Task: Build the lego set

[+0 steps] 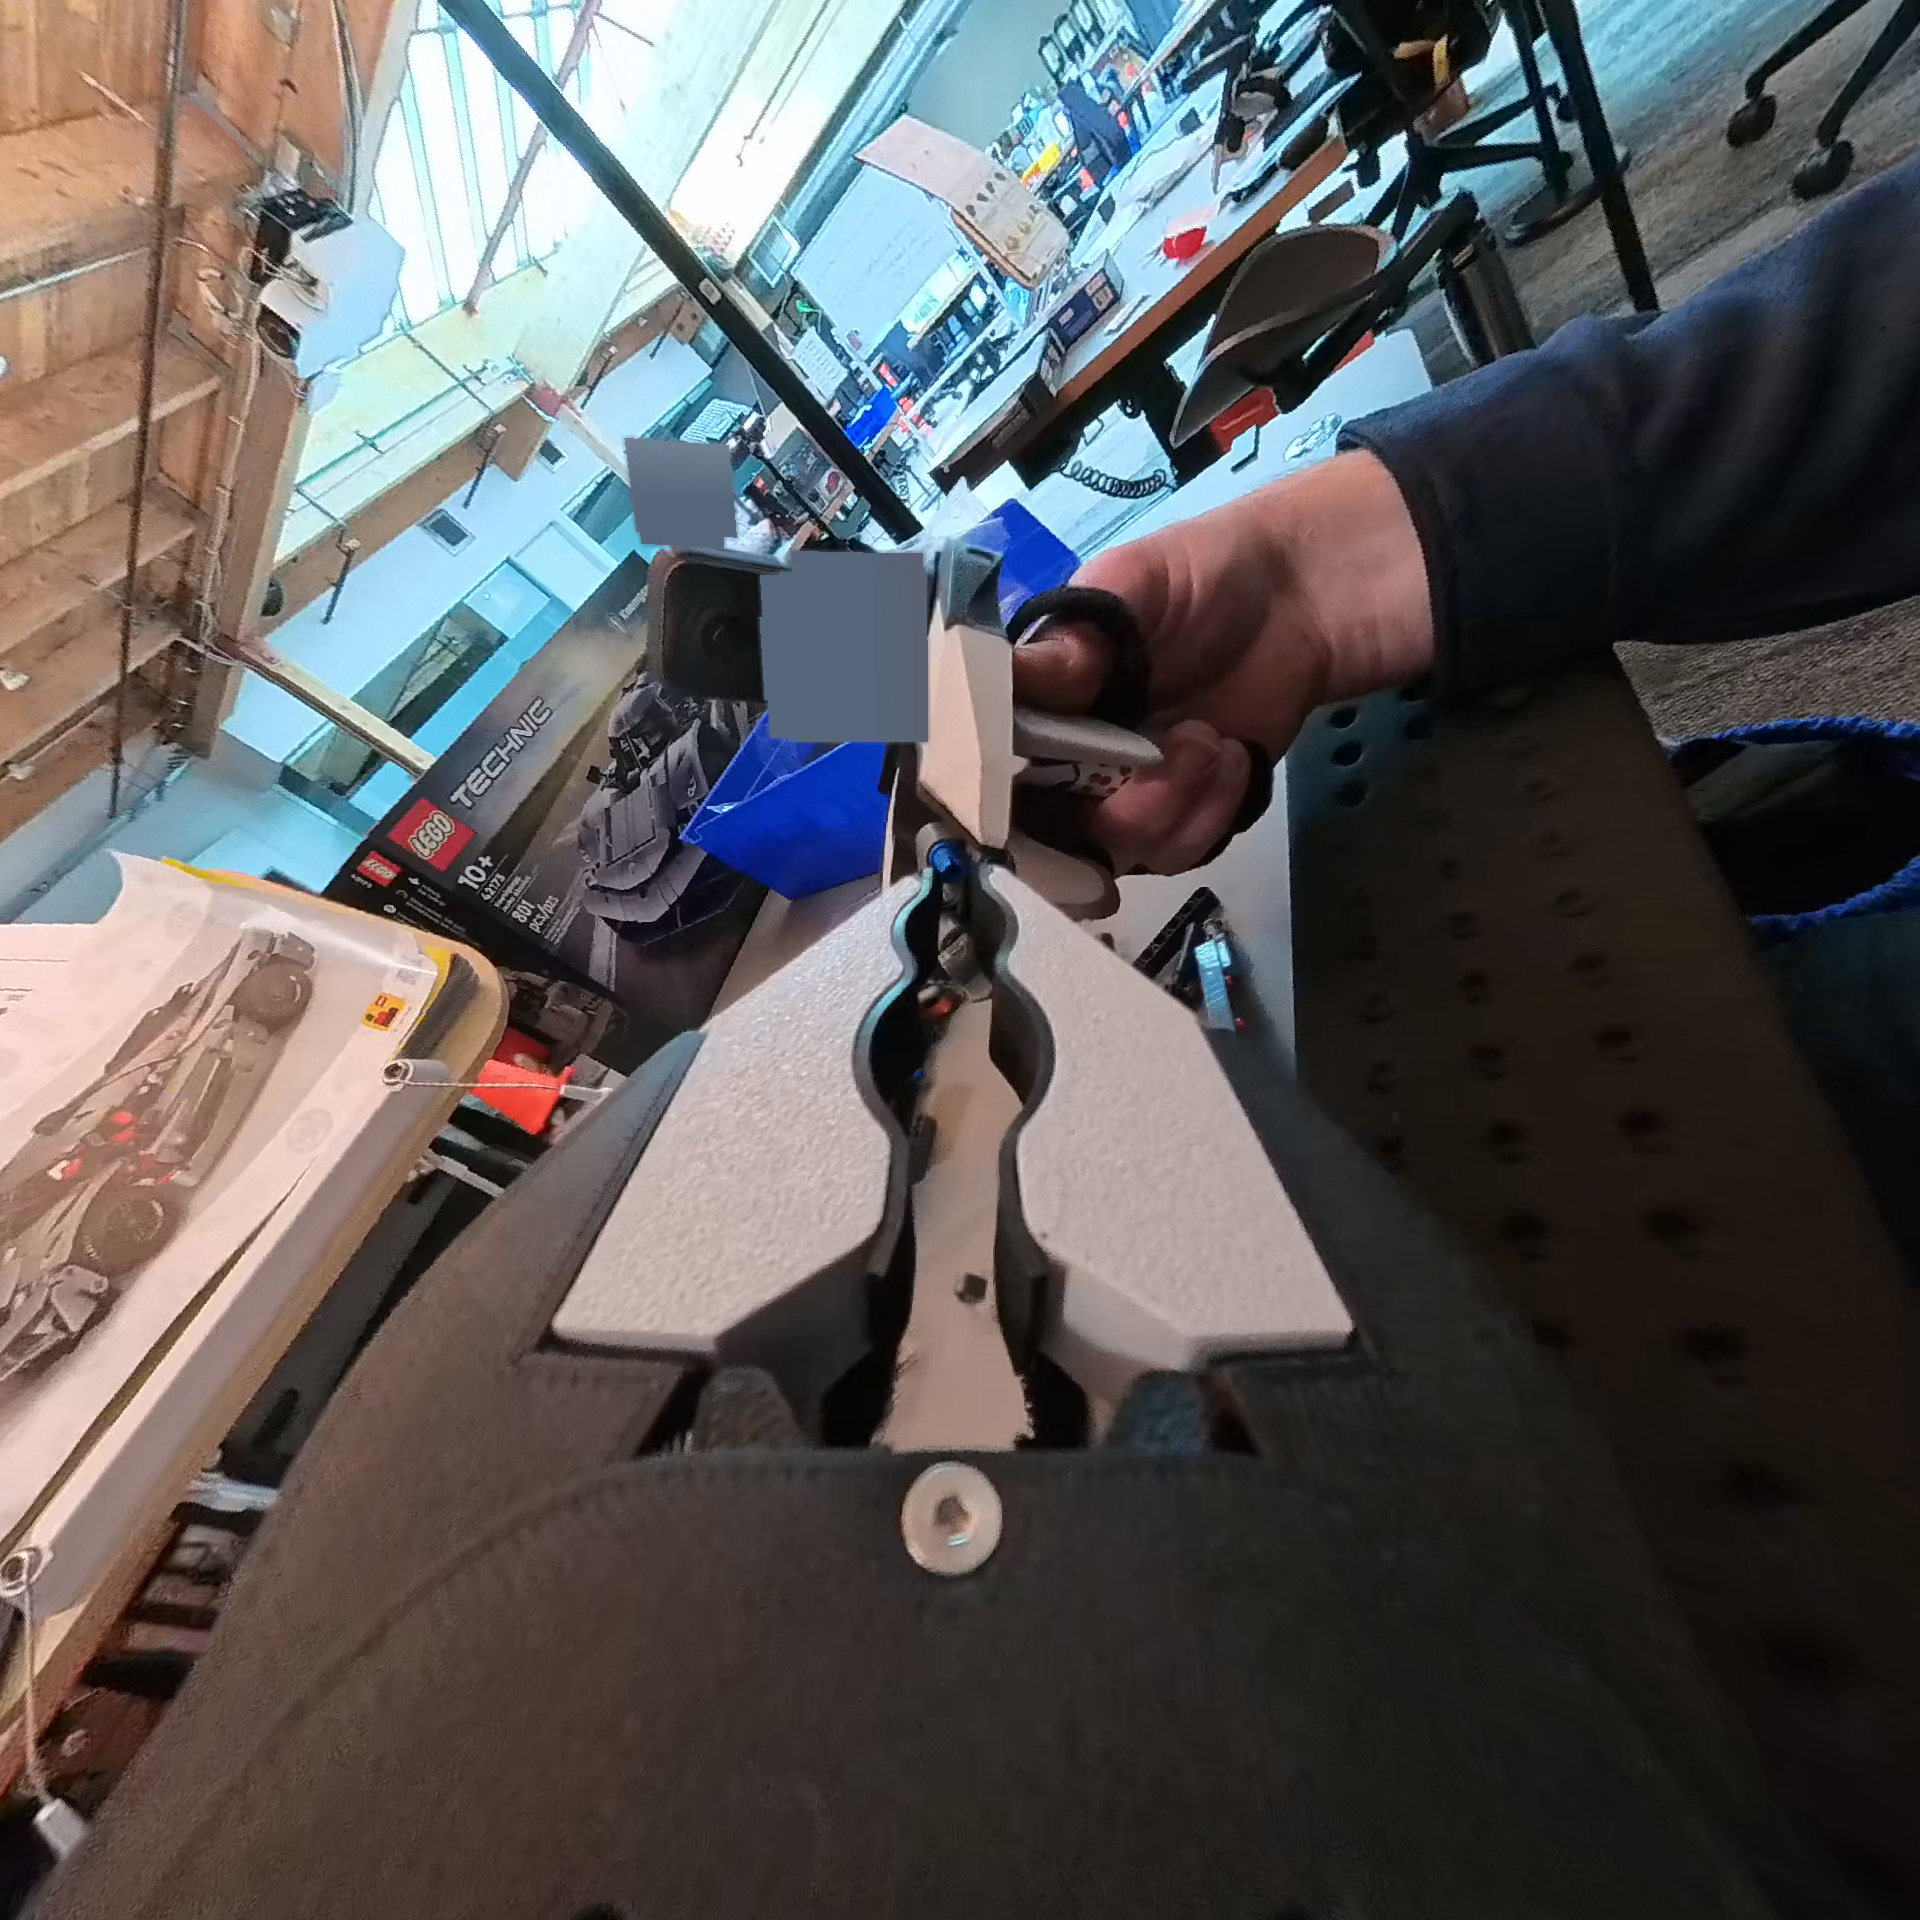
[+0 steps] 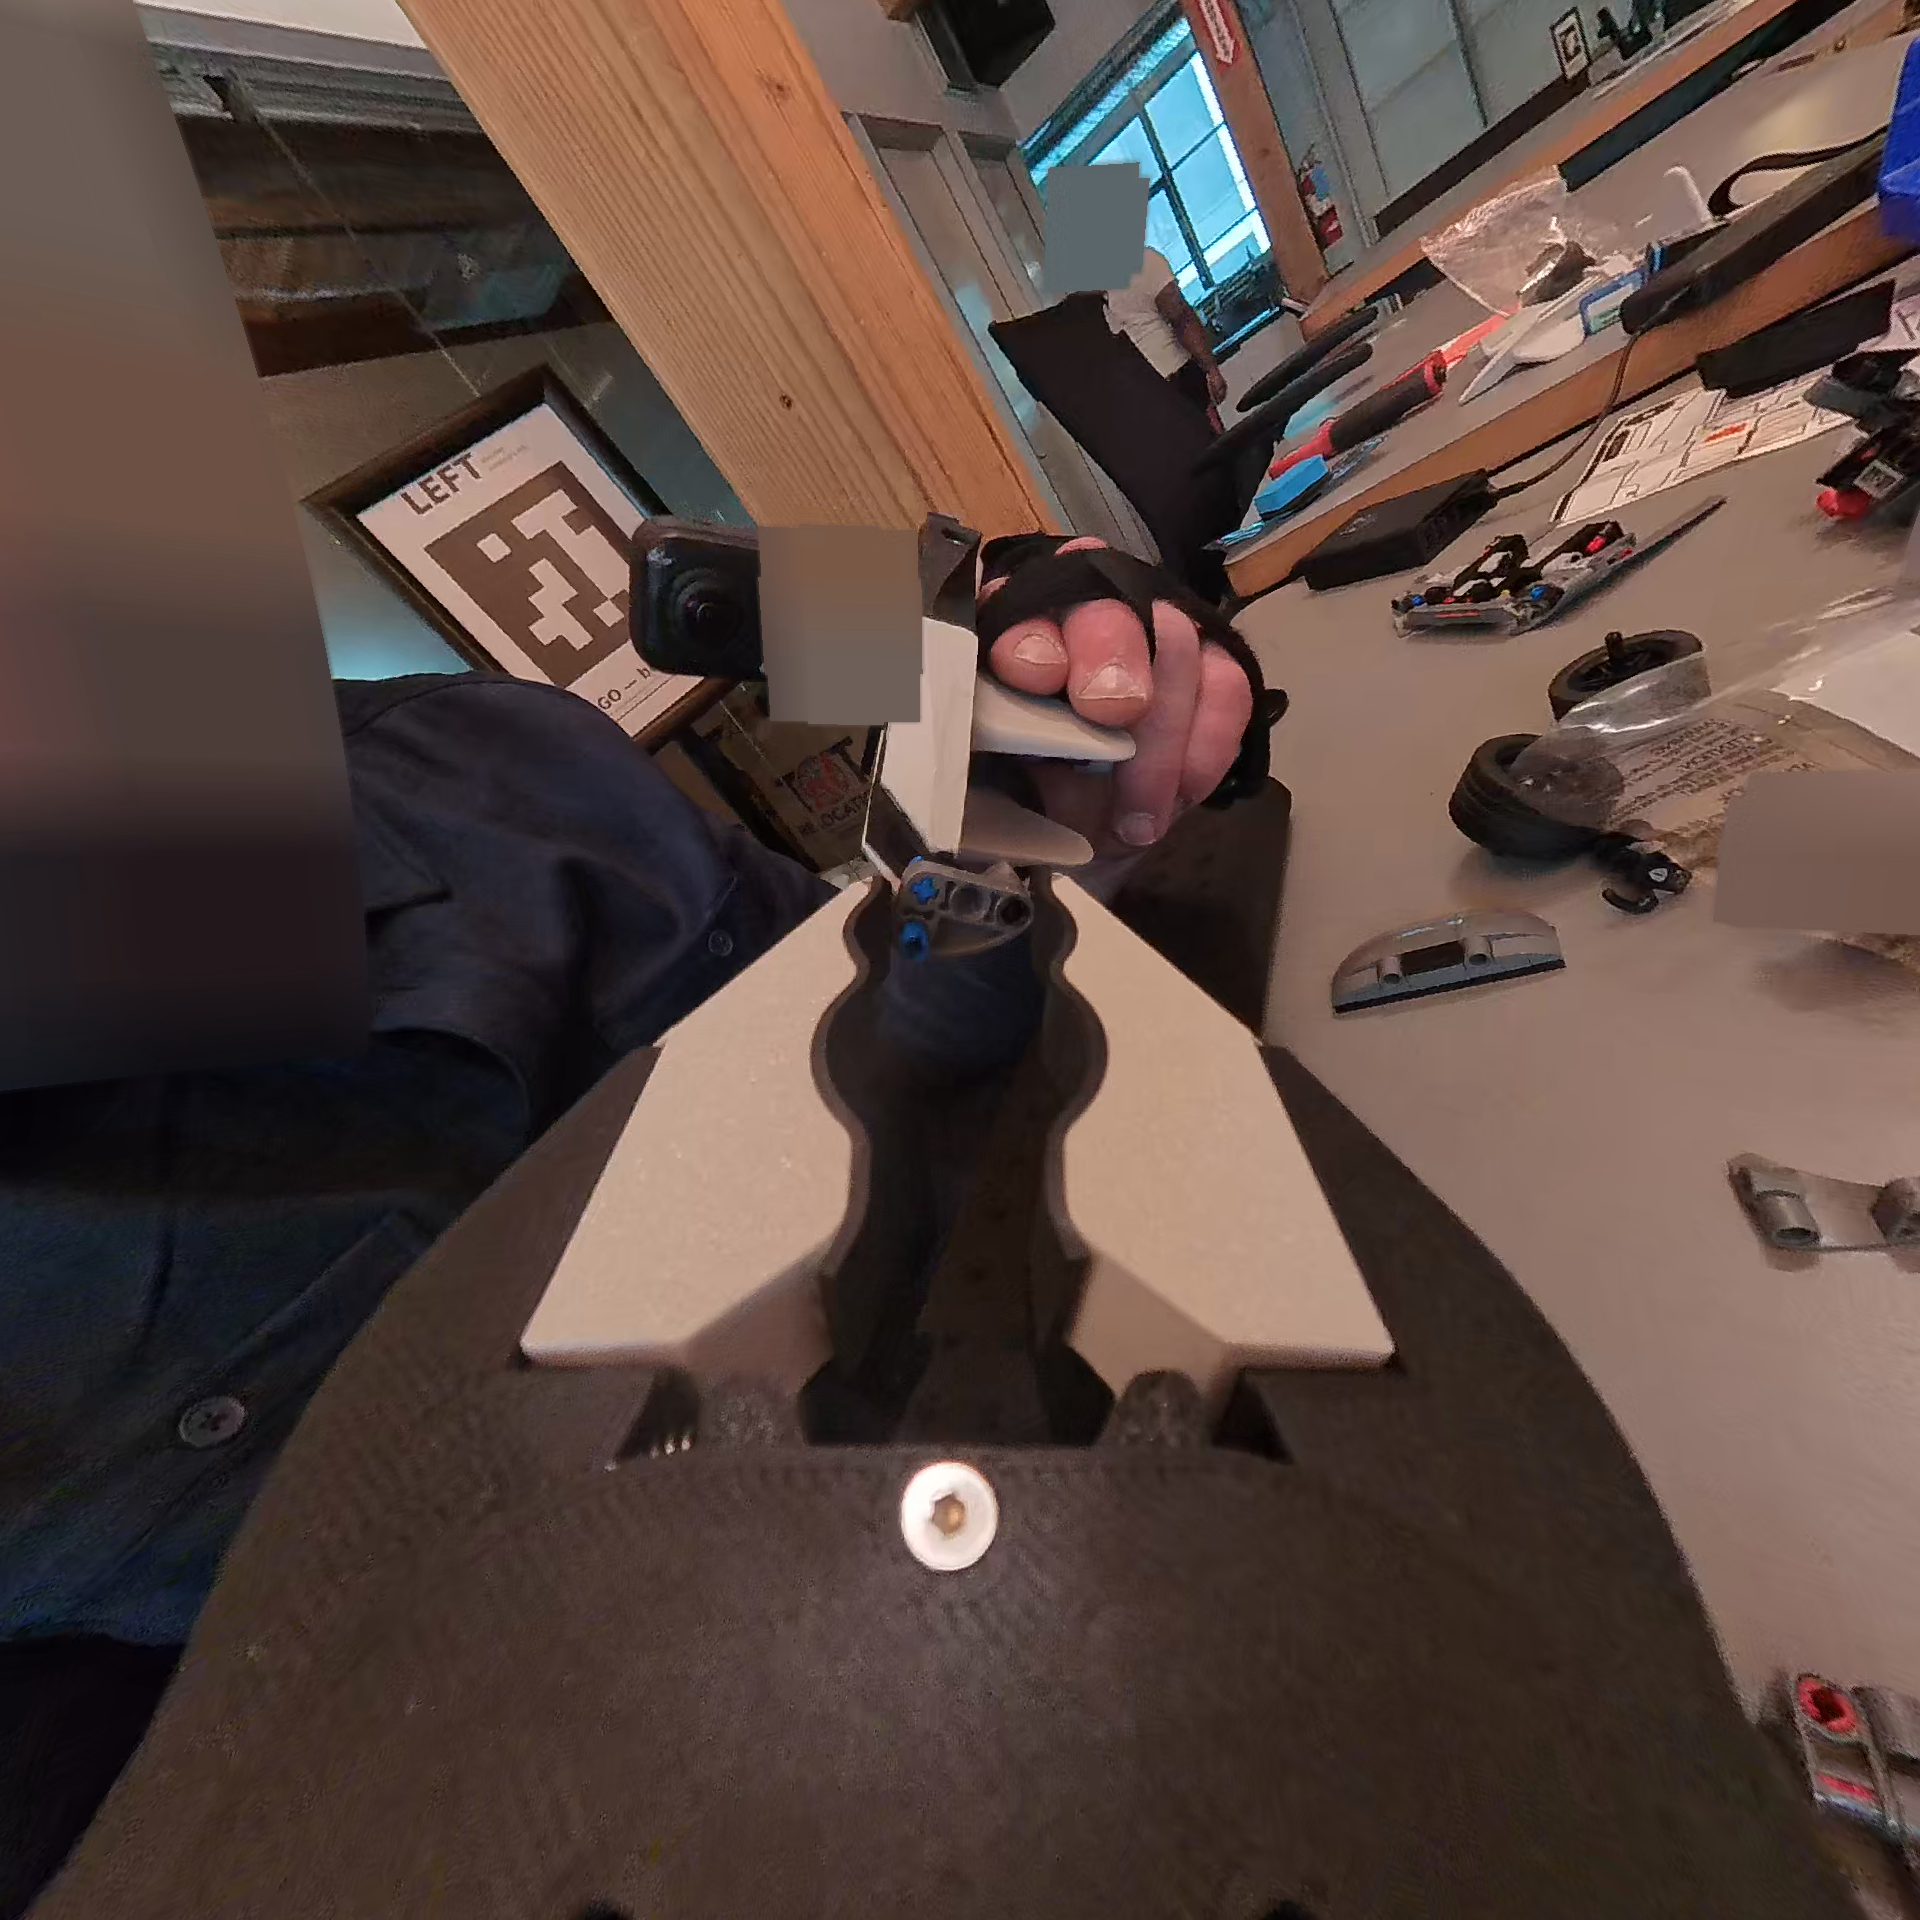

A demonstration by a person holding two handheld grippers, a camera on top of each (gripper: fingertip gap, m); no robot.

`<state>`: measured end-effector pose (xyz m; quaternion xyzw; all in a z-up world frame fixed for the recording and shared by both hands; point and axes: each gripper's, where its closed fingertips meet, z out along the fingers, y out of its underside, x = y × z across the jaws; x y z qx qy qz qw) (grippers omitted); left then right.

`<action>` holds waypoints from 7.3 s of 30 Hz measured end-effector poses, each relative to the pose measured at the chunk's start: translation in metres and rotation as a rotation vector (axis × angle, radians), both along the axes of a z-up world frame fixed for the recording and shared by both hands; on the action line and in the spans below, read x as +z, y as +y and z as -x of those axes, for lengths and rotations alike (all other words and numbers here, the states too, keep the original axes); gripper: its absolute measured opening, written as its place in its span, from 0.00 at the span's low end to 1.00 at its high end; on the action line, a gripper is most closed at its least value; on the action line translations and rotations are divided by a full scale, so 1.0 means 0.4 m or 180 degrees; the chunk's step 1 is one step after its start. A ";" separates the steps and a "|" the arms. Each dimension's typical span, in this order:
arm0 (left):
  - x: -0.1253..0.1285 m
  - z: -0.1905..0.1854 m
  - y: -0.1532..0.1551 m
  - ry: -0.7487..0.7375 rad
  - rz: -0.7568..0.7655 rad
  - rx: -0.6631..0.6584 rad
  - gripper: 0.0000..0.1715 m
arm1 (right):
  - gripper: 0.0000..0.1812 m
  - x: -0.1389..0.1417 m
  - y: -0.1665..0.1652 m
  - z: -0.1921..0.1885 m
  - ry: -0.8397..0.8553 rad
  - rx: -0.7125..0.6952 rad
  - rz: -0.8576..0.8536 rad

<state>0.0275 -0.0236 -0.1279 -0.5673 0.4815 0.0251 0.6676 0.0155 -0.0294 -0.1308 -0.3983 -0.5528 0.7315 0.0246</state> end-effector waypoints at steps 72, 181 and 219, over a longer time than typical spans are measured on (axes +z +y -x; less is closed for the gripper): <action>-0.042 0.112 0.042 -0.0671 0.0806 0.0362 0.00 | 0.15 0.015 0.077 0.029 0.0845 -0.1599 -0.2156; 0.028 0.146 0.088 -0.2337 0.0893 0.0483 0.02 | 0.03 -0.115 0.186 0.068 -0.0411 -0.1769 -0.1359; 0.054 0.035 0.059 -0.1949 0.0596 -0.0053 0.03 | 0.02 0.055 0.055 0.019 0.0677 -0.0915 -0.0318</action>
